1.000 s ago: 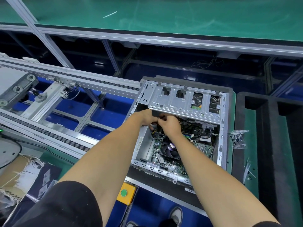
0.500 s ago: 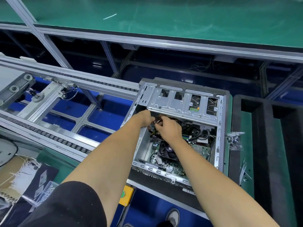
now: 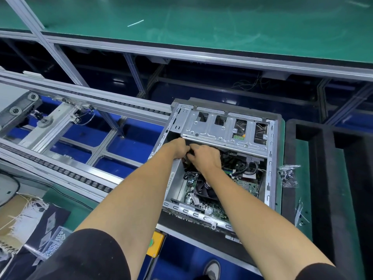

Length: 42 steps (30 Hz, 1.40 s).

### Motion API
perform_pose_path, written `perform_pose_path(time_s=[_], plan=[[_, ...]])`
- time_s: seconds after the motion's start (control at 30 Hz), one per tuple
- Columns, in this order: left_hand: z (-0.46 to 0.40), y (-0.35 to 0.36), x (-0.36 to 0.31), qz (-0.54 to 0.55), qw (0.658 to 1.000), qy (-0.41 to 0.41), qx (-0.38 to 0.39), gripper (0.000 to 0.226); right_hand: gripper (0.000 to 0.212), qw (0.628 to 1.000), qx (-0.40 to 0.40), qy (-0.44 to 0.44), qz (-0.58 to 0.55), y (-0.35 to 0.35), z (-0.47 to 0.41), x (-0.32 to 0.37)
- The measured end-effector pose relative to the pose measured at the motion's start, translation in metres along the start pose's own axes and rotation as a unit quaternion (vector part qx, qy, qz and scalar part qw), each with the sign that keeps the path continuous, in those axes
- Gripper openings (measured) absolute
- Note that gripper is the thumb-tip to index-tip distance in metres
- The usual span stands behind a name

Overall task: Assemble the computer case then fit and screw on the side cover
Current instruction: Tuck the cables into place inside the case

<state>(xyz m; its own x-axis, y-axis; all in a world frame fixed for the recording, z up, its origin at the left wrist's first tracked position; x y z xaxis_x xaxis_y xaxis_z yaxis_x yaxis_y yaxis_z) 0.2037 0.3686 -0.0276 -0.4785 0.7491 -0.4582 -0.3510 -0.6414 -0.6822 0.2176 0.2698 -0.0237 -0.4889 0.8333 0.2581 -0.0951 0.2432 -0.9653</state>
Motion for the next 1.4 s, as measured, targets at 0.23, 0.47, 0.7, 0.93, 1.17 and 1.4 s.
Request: perform_pose_path(time_s=[0.23, 0.47, 0.7, 0.93, 1.17, 1.4], plan=[[0.003, -0.004, -0.002, -0.023, 1.0, -0.004, -0.02, 0.031, 0.018, 0.999, 0.005, 0.033, 0.013, 0.001, 0.001, -0.01], [0.008, -0.008, -0.002, -0.062, 0.997, -0.019, -0.045, 0.03, 0.019, 0.997, 0.057, 0.044, 0.002, 0.008, -0.003, -0.002], [0.008, -0.007, -0.004, -0.046, 0.998, -0.006, -0.034, 0.029, 0.027, 0.989, 0.058, 0.114, -0.079, 0.008, 0.001, -0.015], [0.014, -0.003, -0.007, -0.017, 1.0, 0.011, -0.004, 0.012, 0.012, 0.996, -0.005, 0.049, -0.077, -0.014, 0.019, -0.014], [0.014, 0.007, -0.014, -0.012, 0.998, 0.051, 0.024, 0.019, 0.009, 0.994, -0.043, 0.051, -0.092, -0.016, 0.031, -0.017], [0.031, 0.013, -0.033, -0.185, 0.98, 0.028, -0.066, 0.017, 0.016, 0.982, -0.067, 0.111, -0.135, -0.015, 0.033, -0.036]])
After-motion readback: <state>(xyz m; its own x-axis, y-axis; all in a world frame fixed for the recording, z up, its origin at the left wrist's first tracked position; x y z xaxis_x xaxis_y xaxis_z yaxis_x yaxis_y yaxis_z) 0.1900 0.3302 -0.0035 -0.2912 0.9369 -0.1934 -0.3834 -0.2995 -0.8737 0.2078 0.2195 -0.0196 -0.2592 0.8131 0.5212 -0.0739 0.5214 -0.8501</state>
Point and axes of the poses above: each hand's wrist, its own z-axis away from the middle knuckle, its own y-axis out of the palm, x = y × z, the point moved 10 cm from there along -z, towards the middle knuckle, and after that the axes turned 4 degrees about z, right-handed, at the moved point
